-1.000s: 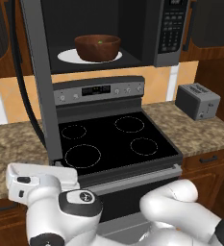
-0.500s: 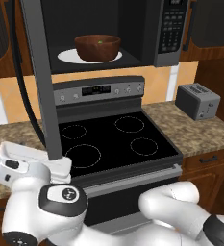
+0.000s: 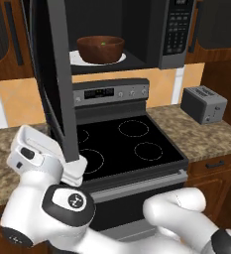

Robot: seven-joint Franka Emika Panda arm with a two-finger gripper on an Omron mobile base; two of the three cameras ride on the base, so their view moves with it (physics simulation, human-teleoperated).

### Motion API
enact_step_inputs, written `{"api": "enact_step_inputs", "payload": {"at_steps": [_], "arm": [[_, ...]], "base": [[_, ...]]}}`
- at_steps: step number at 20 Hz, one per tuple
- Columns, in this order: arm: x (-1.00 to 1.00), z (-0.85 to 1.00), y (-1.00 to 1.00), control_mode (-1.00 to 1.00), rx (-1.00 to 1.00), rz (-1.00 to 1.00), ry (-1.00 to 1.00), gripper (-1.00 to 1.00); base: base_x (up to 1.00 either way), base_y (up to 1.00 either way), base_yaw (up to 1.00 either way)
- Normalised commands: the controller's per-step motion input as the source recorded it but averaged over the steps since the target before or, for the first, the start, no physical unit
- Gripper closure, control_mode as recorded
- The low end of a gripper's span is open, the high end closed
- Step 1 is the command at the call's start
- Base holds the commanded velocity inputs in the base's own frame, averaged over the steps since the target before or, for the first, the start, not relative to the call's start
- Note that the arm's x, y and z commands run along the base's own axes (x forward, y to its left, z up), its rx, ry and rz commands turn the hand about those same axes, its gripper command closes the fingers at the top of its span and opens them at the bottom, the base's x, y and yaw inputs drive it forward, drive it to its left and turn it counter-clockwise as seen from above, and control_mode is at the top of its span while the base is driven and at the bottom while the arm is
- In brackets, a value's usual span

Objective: Pick the broccoli from the sink and place it in the bowl. Then pick the bowl and place it in the microwave. Then close the microwave door and press the start button.

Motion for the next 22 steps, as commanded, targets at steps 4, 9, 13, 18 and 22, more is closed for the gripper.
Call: {"api": "enact_step_inputs", "payload": {"at_steps": [4,9,13,18,22], "arm": [[-0.32,0.5,-0.98,-1.0,0.11,0.0,-0.23,-1.0],[0.0,0.41,-1.0,-1.0,0.12,-0.02,-0.13,-1.0],[0.38,0.27,-1.0,-1.0,0.13,-0.02,-0.03,-1.0],[0.59,0.13,-1.0,-1.0,0.16,-0.03,0.0,-1.0],[0.96,0.04,-0.99,-1.0,0.15,-0.07,0.05,-1.0]], "base": [[0.0,0.0,0.0],[0.0,0.0,0.0],[0.0,0.0,0.0],[0.0,0.0,0.0],[0.0,0.0,0.0]]}}
